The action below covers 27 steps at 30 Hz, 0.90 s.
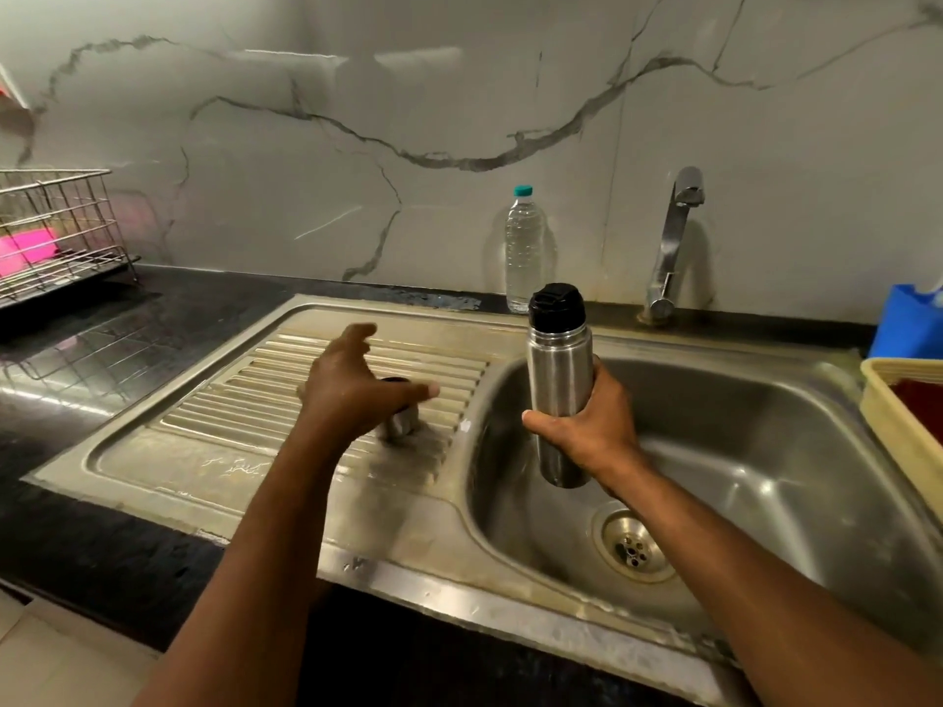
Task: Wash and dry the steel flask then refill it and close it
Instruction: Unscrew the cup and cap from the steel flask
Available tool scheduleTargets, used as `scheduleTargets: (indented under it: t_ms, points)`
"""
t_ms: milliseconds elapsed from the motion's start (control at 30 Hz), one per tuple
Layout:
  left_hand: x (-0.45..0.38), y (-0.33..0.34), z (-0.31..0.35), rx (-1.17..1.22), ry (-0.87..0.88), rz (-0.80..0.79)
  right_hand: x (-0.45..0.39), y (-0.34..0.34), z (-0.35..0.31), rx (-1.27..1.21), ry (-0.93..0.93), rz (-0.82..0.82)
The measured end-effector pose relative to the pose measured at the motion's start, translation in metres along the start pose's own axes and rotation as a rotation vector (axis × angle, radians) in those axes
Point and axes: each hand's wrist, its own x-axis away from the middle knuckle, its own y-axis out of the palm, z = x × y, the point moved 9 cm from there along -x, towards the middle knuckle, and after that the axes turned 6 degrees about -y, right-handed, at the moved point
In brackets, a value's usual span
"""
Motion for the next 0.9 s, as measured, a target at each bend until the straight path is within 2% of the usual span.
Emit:
scheduleTargets:
  t_ms: [67, 133, 233, 300, 467, 633, 900]
  points:
    - [0.011, 0.007, 0.052, 0.11, 0.189, -0.013, -0.001, -0.001, 0.002, 0.013, 0.005, 0.012]
    - [0.021, 0.03, 0.102, 0.228, 0.334, -0.138, -0.003, -0.004, 0.004, 0.023, 0.013, 0.035]
    - [0.023, 0.078, 0.136, 0.393, 0.392, -0.356, -0.006, -0.008, 0.012, 0.011, 0.036, 0.069]
    - [0.023, 0.103, 0.14, 0.456, 0.416, -0.413, -0.007, -0.008, 0.02, -0.023, 0.068, 0.069]
    - [0.011, 0.12, 0.135, 0.537, 0.427, -0.401, -0.008, -0.004, 0.027, -0.03, 0.086, 0.033]
    - [0.011, 0.108, 0.132, 0.616, 0.425, -0.289, -0.006, -0.002, 0.02, -0.02, 0.083, 0.032]
    - [0.029, 0.1, 0.156, 0.587, 0.438, -0.073, -0.002, -0.009, 0.007, -0.043, 0.101, 0.198]
